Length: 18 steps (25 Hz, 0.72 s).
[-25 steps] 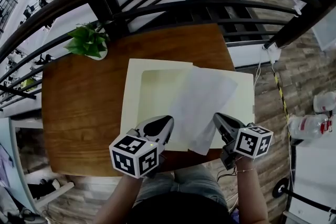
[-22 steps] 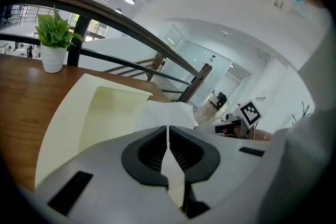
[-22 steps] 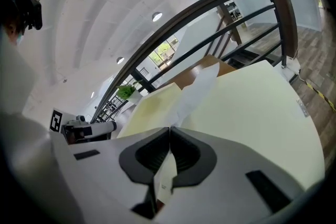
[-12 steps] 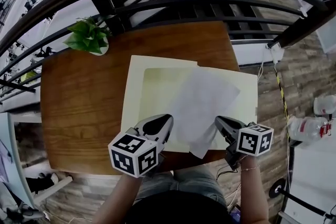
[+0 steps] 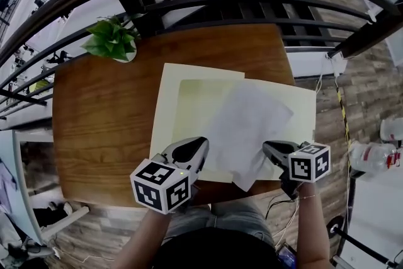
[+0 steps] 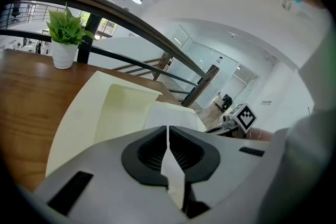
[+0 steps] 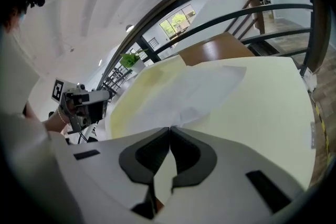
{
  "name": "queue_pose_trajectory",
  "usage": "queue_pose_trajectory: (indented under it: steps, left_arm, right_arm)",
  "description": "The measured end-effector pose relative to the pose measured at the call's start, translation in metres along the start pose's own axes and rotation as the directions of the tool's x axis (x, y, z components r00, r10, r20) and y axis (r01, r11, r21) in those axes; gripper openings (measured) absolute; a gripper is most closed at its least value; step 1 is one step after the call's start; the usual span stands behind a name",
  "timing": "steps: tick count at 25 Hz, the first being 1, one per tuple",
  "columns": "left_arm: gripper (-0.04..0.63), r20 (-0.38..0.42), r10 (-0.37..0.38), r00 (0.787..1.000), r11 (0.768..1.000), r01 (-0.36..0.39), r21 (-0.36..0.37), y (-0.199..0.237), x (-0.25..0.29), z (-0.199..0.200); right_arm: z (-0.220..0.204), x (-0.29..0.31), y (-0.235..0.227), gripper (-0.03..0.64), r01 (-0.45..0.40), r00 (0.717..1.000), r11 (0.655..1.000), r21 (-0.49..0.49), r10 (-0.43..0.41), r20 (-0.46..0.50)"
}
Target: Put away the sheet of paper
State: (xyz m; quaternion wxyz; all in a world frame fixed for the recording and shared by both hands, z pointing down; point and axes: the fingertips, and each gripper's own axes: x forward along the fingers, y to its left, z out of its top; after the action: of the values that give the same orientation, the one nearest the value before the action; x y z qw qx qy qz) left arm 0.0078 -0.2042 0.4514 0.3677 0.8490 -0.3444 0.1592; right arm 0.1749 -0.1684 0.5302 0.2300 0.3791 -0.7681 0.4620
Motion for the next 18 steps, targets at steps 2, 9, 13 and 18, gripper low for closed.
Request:
queue_pose_trajectory:
  steps: [2, 9, 13, 18]
  left_arm:
    - [0.026, 0.002, 0.008, 1.0, 1.0, -0.008, -0.005, 0.002, -0.002, 0.0]
    - [0.026, 0.008, 0.026, 1.0, 0.999, -0.026, -0.02, 0.005, -0.004, -0.002]
    - [0.026, 0.009, 0.038, 0.999, 0.999, -0.038, -0.023, 0.007, -0.004, -0.002]
    - [0.026, 0.01, 0.05, 0.999, 0.998, -0.05, -0.027, 0.009, -0.003, -0.002]
  right_arm:
    - [-0.004, 0.002, 0.0, 0.029, 0.002, 0.999, 0.999, -0.038, -0.003, -0.04]
    - [-0.005, 0.008, -0.005, 0.029, -0.008, 0.998, 0.998, -0.067, 0.003, -0.065]
    - [0.011, 0.02, -0.003, 0.029, -0.011, 0.999, 0.996, -0.089, 0.006, -0.048]
    - [0.027, 0.036, 0.005, 0.029, -0.028, 0.999, 0.994, -0.11, 0.025, -0.034]
